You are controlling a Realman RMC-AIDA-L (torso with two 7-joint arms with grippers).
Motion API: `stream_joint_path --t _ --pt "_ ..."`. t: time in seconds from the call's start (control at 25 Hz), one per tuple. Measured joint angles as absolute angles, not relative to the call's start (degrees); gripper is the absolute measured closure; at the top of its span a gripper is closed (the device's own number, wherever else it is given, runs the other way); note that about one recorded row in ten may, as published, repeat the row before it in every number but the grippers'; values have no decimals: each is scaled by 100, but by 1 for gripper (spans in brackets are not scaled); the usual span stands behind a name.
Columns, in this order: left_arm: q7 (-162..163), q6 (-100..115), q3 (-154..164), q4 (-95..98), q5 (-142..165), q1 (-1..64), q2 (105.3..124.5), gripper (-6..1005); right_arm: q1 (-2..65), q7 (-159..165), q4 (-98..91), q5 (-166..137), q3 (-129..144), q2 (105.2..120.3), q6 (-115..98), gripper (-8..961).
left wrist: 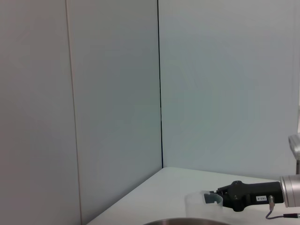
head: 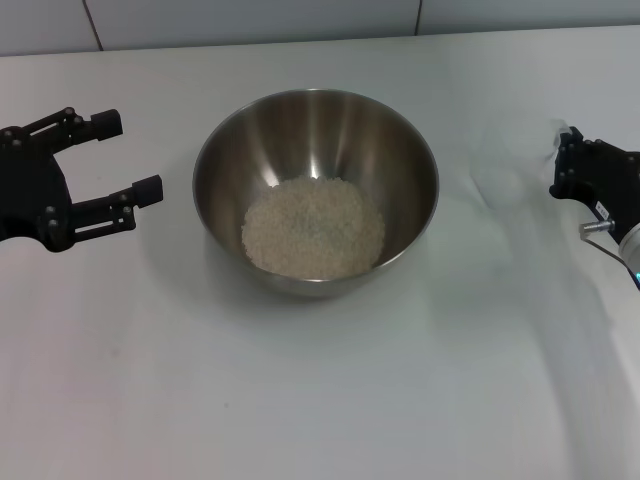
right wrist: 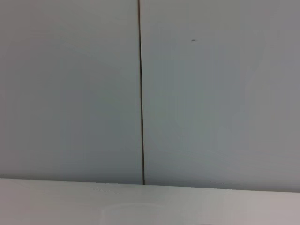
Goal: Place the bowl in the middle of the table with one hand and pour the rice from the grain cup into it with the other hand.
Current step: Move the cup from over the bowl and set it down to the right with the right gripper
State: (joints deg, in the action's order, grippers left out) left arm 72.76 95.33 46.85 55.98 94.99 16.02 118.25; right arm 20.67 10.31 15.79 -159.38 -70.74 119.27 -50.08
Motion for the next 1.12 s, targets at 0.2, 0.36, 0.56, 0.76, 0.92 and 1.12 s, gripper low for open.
stream_joint_path --t 0.2,0.36,0.56,0.76,0.92,1.12 --pt "7276 9535 4685 5598 9499 1604 11827 174 2111 1029 1526 -15975 -7072 11927 -5005 945" --pt "7277 9521 4684 5598 9504 1617 11821 174 2136 1079 1526 -15966 -7091 11923 -4939 939" --pt "7277 9534 4684 5599 9503 1631 11821 174 2226 1255 1503 -15941 -7157 11912 -4601 916" --pt "7277 9533 4680 5620 9502 1648 11821 174 2215 1273 1506 -15935 -7160 11911 -4626 892" --pt "7277 9517 4679 5605 9503 1661 11815 174 2213 1248 1515 -15939 -7163 11915 -4636 622" --pt "7277 9504 4669 5599 9512 1661 11813 174 2185 1245 1521 -15943 -7163 11919 -4725 439"
